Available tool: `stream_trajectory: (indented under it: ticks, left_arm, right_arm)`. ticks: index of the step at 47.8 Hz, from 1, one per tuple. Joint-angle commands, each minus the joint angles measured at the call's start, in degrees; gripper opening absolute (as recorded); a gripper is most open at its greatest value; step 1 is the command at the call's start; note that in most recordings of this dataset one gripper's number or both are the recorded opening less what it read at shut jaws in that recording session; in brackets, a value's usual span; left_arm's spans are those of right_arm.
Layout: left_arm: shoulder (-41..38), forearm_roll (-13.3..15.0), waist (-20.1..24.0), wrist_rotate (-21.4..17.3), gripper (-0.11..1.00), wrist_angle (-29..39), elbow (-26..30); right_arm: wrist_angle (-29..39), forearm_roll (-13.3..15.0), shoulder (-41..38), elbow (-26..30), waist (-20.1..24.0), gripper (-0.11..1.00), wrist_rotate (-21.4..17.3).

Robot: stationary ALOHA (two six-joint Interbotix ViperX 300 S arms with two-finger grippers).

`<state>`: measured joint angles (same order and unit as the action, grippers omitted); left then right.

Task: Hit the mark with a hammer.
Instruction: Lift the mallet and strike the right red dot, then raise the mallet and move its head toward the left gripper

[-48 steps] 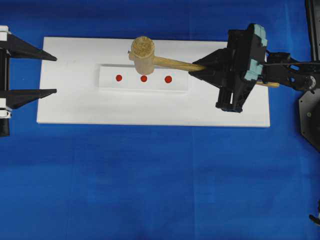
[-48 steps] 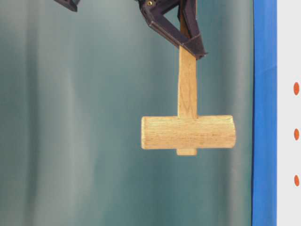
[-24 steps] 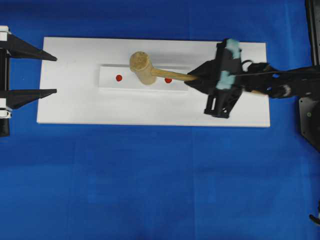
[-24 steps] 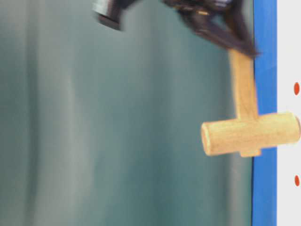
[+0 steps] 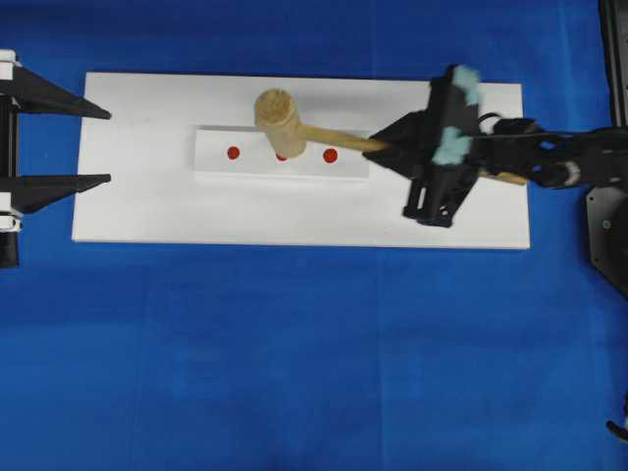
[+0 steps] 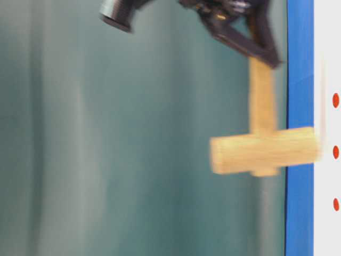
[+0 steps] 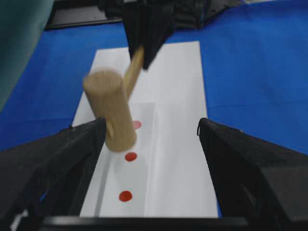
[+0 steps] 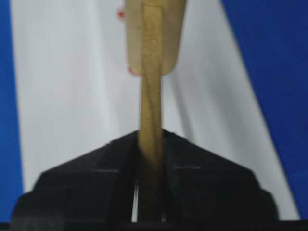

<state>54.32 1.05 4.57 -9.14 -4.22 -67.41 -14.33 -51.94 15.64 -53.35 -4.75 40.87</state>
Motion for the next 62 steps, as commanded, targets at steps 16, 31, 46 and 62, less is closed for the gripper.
stream_trajectory:
  ticks: [16,31,46,62]
  left_arm:
    - [-0.2,0.1,0.1,0.2,0.74,-0.2,0.5]
    - [-0.1,0.1,0.1,0.1,0.75,-0.4,0.6]
    - [-0.2,0.1,0.1,0.2,0.74,-0.4,0.5]
    - [0.0,0.1,0.1,1.1,0.74,-0.4,0.5]
  right_arm:
    - [1.6,0.5,19.4,-6.8,0.2,0.03,-0.4]
    - [1.8,0.4,15.6,-7.9,0.2,0.02,-0.1]
    - [1.8,-3.3,-1.4,-8.2,0.2,0.03,-1.7]
    - [1.6,-1.3,8.0,-6.9,0.2,0.03,0.1]
